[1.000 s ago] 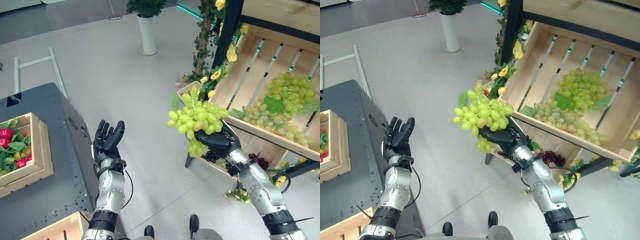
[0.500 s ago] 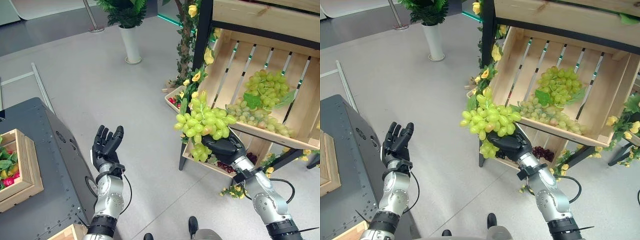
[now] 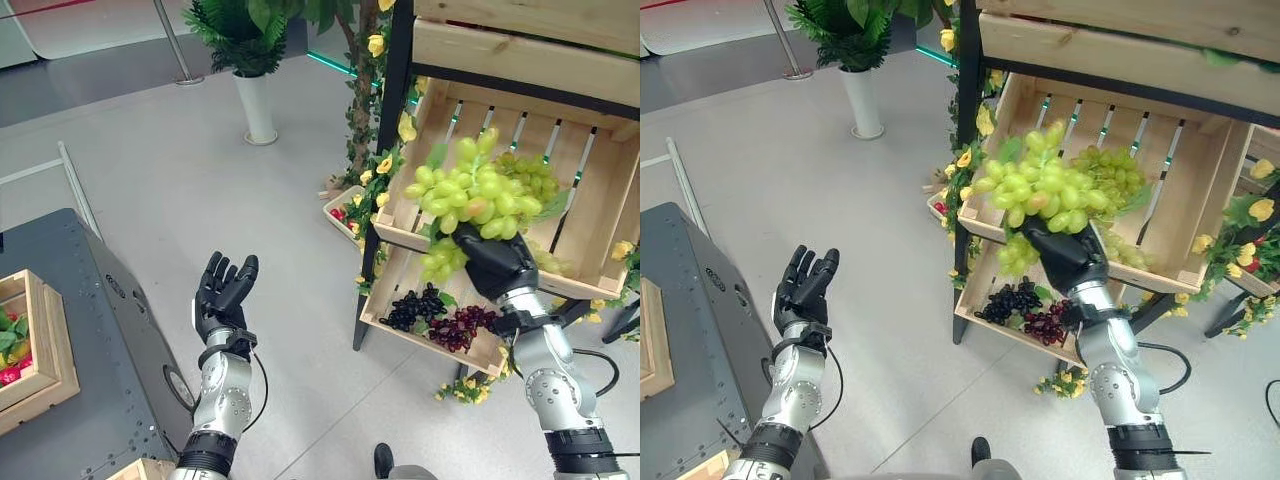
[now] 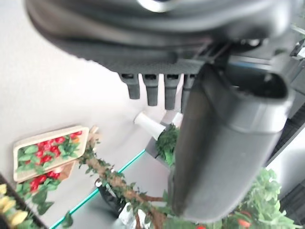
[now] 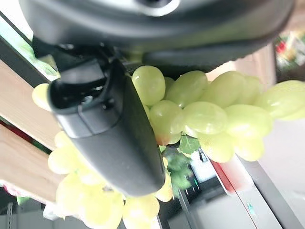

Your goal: Pick up the fruits from the basket on one side to the basket on the other side

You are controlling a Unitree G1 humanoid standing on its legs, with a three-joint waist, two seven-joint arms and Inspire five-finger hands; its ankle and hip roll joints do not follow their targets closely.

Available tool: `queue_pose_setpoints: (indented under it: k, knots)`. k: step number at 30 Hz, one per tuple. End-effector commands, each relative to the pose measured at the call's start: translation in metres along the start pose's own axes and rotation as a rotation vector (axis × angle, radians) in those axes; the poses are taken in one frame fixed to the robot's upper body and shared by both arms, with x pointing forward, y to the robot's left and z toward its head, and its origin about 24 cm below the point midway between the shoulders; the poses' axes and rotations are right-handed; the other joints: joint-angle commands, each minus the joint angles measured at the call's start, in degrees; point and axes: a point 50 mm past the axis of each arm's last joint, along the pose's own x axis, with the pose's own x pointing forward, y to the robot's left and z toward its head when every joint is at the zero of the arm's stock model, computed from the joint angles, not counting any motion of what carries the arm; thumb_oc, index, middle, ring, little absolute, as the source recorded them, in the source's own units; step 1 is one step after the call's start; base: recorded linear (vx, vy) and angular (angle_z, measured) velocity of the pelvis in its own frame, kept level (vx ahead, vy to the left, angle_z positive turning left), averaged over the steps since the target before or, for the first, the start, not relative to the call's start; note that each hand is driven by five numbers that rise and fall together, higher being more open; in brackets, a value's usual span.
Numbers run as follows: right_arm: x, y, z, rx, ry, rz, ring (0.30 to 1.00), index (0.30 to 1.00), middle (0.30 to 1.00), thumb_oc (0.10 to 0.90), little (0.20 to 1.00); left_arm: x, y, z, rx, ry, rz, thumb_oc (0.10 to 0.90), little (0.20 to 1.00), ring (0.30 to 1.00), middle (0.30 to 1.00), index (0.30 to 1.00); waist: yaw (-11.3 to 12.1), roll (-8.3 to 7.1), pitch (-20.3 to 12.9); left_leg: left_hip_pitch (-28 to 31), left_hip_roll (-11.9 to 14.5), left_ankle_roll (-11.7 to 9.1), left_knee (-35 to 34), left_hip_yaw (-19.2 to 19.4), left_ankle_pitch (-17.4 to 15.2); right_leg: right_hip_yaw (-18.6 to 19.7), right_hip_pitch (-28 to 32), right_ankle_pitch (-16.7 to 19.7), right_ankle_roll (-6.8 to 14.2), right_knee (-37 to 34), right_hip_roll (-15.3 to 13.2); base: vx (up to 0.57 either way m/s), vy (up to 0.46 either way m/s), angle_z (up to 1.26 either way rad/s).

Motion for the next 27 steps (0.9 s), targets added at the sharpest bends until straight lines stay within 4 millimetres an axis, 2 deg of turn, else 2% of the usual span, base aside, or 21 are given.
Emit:
queue_pose_setpoints:
  k: [1,6,12,15,19,22,27]
  knots:
    - [0.033,0.017,0.077,-0.013,-0.358,0.053,0.300,0.300,0.300,0.400,0.300,0.012,-0.024,0.021,0.077,-0.108,-0.168,0.800,0.900,0.900,0.900,0.900,0.00,-0.55,-5.20,-0.90,-1.16,0.87,0.48,-2.72,-2.33,-0.01,4.10,-1.33,-0.32,0.19,-0.57,0.00,0.000,0.00]
    - [0.051,-0.001,0.099,-0.046,-0.333,-0.094,0.300,0.300,0.300,0.400,0.300,0.014,-0.024,0.024,0.096,-0.094,-0.202,0.800,0.900,0.900,0.900,0.900,1.22,-1.16,-5.55,-1.52,-1.09,0.52,0.48,-3.36,-1.70,-0.57,3.99,-0.96,-0.68,0.19,-0.52,0.00,0.000,0.00]
    - [0.060,-0.026,0.115,-0.074,-0.277,-0.223,0.300,0.300,0.300,0.400,0.300,0.016,-0.023,0.024,0.104,-0.078,-0.218,0.800,0.900,0.900,0.900,0.900,2.00,-1.55,-5.91,-1.67,-1.13,0.31,0.48,-4.11,-1.58,-1.12,4.17,-1.00,-0.85,0.19,-0.48,0.00,-0.003,0.02]
    - [0.066,-0.045,0.128,-0.065,-0.238,-0.308,0.300,0.300,0.300,0.400,0.300,0.017,-0.025,0.023,0.108,-0.066,-0.232,0.800,0.900,0.900,0.900,0.900,2.56,-1.79,-6.16,-1.80,-1.19,0.18,0.48,-4.57,-1.52,-1.36,4.27,-1.07,-1.00,0.19,-0.37,0.00,0.000,0.00]
    - [0.069,-0.059,0.140,-0.027,-0.211,-0.399,0.300,0.300,0.300,0.400,0.300,0.017,-0.026,0.022,0.108,-0.058,-0.240,0.800,0.900,0.900,0.900,0.900,3.06,-1.97,-6.35,-1.78,-1.16,0.02,0.48,-4.93,-1.53,-1.52,4.43,-1.15,-1.13,0.19,-0.29,0.01,0.002,0.06]
    - [0.068,-0.073,0.150,-0.071,-0.186,-0.494,0.300,0.300,0.300,0.400,0.300,0.017,-0.028,0.021,0.107,-0.054,-0.246,0.800,0.900,0.900,0.900,0.900,3.47,-2.12,-6.44,-1.78,-1.17,-0.07,0.48,-5.24,-1.56,-1.66,4.53,-1.17,-1.22,0.19,-0.22,0.01,0.003,0.07]
    - [0.065,-0.093,0.165,-0.277,-0.082,-0.642,0.300,0.300,0.300,0.400,0.300,0.018,-0.032,0.019,0.104,-0.046,-0.254,0.800,0.900,0.900,0.900,0.900,4.05,-2.41,-6.53,-1.92,-1.08,-0.26,0.48,-5.66,-1.23,-1.88,4.63,-1.14,-1.37,0.19,-0.17,0.01,0.002,0.01]
